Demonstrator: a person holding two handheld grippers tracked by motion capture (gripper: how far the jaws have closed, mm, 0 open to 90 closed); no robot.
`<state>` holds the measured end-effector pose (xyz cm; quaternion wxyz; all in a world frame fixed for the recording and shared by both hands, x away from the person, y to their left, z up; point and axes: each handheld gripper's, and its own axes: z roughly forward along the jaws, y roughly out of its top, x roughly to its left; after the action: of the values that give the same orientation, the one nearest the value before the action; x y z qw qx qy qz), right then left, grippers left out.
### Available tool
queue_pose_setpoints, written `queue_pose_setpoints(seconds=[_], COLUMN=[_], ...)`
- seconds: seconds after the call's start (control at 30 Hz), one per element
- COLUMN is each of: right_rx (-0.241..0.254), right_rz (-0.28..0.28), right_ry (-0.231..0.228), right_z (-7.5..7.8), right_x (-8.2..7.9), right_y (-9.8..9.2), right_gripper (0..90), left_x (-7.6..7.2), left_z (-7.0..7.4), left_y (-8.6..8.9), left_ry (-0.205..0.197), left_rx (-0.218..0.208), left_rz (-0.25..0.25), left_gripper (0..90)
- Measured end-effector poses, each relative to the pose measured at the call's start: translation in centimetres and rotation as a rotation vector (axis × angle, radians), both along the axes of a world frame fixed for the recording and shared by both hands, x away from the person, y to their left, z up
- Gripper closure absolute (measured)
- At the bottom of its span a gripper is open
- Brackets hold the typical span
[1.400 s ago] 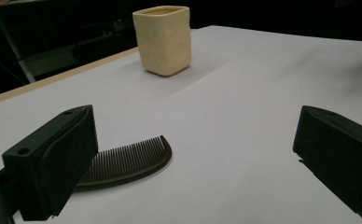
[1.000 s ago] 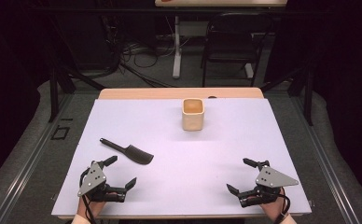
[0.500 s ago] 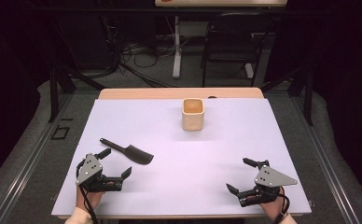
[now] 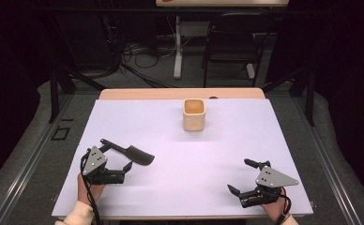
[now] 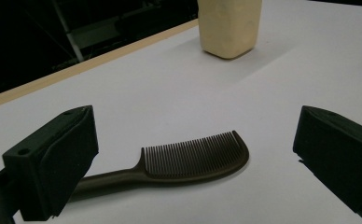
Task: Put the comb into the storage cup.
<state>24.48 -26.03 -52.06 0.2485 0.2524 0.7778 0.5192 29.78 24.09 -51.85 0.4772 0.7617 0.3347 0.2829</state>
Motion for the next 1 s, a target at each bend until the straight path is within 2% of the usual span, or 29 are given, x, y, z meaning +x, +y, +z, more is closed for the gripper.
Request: queue_pose_setpoints(seconds=[0.13, 0.37, 0.73, 1.0], right_rx=[-0.002, -0.008, -0.013, -0.015], right_rz=[-0.001, -0.003, 0.001, -0.001], right_ry=[-0.002, 0.01, 0.015, 0.023], right_z=[0.0, -0.1, -0.1, -0.2], right_x=[0.1, 0.1, 0.2, 0.2], right_y=[0.0, 0.1, 0.1, 0.2], right_gripper=[0.0, 0.0, 0.0, 0.0], left_x=[0.4, 1.5, 3.2, 4.5], left_z=[0.0, 0.0, 0.1, 0.3], left_y=[0.0, 0.4, 0.9, 1.1], left_ry=[0.002, 0.011, 0.009, 0.005], left_rx=[0.019, 0.0, 0.011, 0.039], left_rz=[0.012, 0.027, 0.066, 0.099], left_gripper=[0.0, 0.0, 0.0, 0.0])
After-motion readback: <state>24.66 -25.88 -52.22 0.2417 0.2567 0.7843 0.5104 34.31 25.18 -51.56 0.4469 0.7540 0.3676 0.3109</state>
